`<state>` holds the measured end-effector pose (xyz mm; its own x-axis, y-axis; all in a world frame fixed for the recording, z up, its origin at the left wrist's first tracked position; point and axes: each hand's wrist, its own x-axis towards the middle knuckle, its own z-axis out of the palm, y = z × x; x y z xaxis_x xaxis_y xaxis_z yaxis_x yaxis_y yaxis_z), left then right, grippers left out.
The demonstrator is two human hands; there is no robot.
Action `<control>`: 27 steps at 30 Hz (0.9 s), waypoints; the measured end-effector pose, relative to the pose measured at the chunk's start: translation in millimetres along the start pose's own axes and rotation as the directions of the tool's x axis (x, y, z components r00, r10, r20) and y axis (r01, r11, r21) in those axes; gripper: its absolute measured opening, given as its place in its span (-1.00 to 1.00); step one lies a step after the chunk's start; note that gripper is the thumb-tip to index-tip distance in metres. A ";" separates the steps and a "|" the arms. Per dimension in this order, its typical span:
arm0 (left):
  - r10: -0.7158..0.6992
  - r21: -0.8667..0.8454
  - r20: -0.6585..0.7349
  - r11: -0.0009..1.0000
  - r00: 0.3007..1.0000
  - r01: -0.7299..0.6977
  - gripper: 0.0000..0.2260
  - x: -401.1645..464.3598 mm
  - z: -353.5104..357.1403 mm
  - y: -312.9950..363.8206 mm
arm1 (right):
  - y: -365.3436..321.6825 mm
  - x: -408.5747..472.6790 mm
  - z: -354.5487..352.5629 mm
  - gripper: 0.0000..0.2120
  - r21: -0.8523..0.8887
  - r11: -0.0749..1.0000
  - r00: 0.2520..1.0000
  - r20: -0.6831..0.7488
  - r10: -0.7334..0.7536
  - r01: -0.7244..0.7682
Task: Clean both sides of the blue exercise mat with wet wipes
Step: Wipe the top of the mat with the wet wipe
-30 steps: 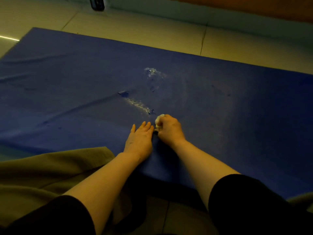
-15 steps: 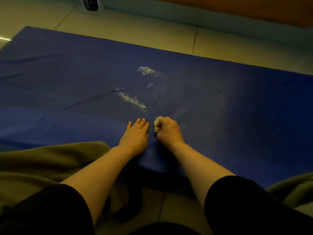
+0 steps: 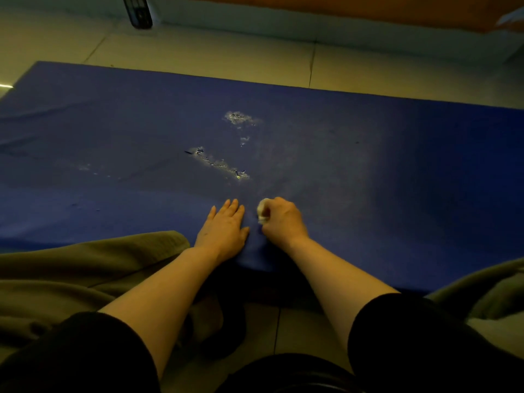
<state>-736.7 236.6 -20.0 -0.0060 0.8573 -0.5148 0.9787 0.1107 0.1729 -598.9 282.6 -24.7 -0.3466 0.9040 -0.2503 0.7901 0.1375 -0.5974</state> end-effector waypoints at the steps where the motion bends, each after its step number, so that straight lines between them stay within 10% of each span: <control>1: 0.006 0.001 0.003 1.000 1.000 -0.006 -0.45 -2.4 -1.2 -1.2 | 10.9 -0.6 -7.2 -0.90 -0.016 0.999 0.998 -0.020 0.051 -0.052; 7: 0.012 -0.004 0.016 1.000 1.000 -0.012 -0.44 -7.3 -4.7 0.1 | 44.9 -3.6 -26.3 -0.90 -0.110 0.962 0.963 -0.139 0.233 -0.248; 14: 0.013 -0.013 -0.031 1.000 0.999 -0.013 -0.45 -9.9 -3.8 1.8 | -12.8 -21.1 1.8 -0.96 -0.048 0.996 0.997 -0.009 -0.080 0.079; 21: 0.063 -0.047 -0.028 0.997 0.998 -0.064 -0.43 -20.6 -9.3 -5.1 | 47.6 -32.2 -47.2 -0.90 -0.153 0.943 0.950 -0.156 0.271 -0.294; 27: 0.124 -0.162 -0.058 0.978 0.991 -0.132 -0.32 -30.3 -10.0 -10.7 | -32.3 -49.1 -7.3 -0.95 -0.067 0.996 0.997 0.046 -0.061 0.064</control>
<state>-749.0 214.4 2.1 0.1033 0.8920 -0.4401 0.9247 0.0769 0.3729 -603.7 236.8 12.4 -0.4167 0.8745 -0.2482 0.7985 0.2216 -0.5597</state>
